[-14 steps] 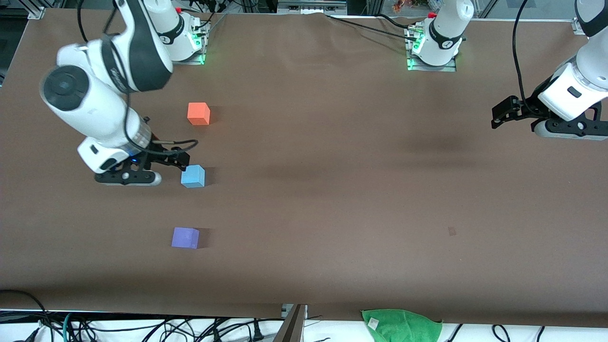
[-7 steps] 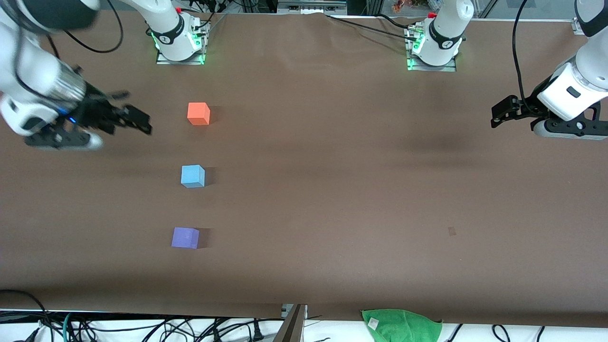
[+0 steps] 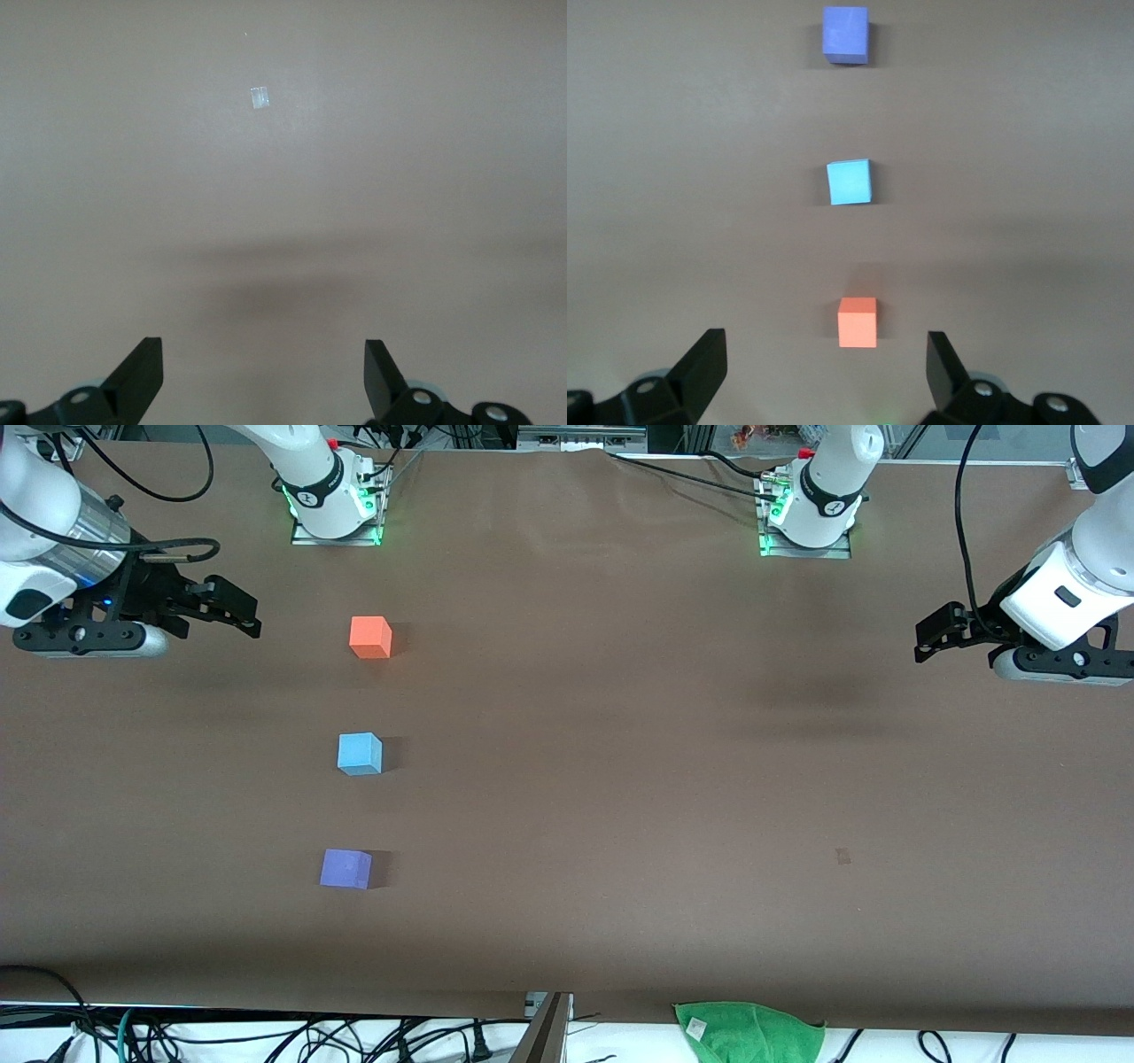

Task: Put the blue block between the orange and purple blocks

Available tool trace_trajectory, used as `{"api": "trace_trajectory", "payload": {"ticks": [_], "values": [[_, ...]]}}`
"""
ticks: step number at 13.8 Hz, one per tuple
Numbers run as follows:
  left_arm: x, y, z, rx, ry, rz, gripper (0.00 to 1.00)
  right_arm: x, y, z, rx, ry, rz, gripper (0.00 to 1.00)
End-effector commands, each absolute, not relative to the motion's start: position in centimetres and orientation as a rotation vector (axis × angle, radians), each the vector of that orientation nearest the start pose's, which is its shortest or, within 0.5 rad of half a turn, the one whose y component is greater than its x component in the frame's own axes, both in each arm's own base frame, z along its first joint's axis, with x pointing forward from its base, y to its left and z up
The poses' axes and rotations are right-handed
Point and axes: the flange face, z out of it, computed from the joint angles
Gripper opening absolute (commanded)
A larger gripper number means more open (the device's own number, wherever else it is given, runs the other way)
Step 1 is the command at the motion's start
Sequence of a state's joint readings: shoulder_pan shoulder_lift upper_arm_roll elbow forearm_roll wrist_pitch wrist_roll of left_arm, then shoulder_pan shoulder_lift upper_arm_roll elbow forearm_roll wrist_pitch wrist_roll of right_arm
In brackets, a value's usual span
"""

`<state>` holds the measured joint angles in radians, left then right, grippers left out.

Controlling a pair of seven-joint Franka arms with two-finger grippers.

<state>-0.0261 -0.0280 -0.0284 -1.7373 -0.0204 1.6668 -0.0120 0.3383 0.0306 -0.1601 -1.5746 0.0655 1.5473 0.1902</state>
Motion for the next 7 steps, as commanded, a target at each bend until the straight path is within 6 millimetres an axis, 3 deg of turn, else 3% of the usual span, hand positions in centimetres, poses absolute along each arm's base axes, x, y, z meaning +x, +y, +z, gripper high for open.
{"api": "trace_trajectory", "payload": {"ticks": [1, 7], "values": [[54.82, -3.37, 57.53, -3.179, 0.079, 0.077, 1.0, 54.56, 10.34, 60.5, -3.125, -0.007, 0.094, 0.99], [54.82, -3.37, 57.53, -3.179, 0.079, 0.077, 1.0, 55.06, 9.94, 61.21, -3.124, -0.038, 0.064, 1.0]]}}
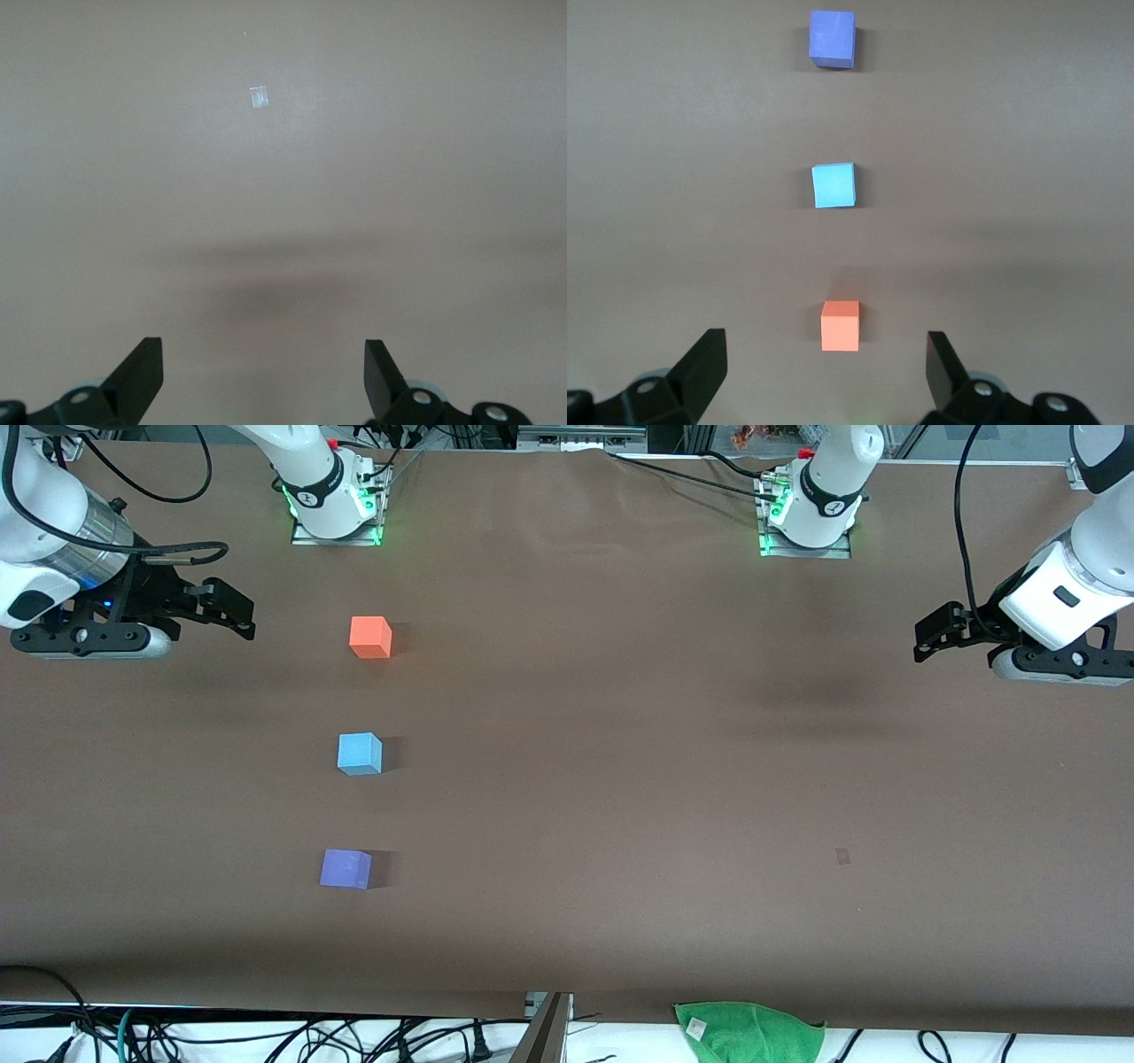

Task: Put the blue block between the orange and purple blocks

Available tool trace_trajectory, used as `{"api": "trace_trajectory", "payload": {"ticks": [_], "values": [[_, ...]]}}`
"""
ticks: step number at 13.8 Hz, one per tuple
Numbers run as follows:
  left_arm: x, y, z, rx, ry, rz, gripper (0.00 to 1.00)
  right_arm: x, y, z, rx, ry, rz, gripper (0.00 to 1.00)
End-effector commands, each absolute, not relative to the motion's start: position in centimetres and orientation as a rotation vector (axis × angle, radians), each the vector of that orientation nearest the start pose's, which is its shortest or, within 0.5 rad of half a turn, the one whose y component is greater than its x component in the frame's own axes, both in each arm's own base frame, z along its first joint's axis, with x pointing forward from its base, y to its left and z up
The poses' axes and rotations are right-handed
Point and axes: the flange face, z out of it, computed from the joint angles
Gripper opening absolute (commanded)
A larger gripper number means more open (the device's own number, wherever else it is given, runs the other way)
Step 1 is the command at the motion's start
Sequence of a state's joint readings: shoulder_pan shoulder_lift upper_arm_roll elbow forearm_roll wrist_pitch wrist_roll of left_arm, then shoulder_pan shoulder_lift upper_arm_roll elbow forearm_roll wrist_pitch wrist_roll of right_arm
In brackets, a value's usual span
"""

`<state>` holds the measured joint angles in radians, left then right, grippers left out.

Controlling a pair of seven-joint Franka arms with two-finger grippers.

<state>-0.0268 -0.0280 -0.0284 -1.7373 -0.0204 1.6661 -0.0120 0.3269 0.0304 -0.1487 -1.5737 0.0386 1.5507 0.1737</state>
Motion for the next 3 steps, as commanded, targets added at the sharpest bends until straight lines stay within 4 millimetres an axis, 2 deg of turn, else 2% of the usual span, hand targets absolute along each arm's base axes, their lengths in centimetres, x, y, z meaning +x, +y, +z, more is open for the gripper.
{"api": "trace_trajectory", "payload": {"ticks": [1, 3], "values": [[54.82, -3.37, 57.53, -3.179, 0.079, 0.077, 1.0, 55.04, 9.74, 61.43, -3.125, -0.034, 0.059, 1.0], [54.81, -3.46, 57.53, -3.179, 0.089, 0.077, 1.0, 55.0, 9.59, 61.7, -3.137, -0.034, 0.052, 0.99]]}}
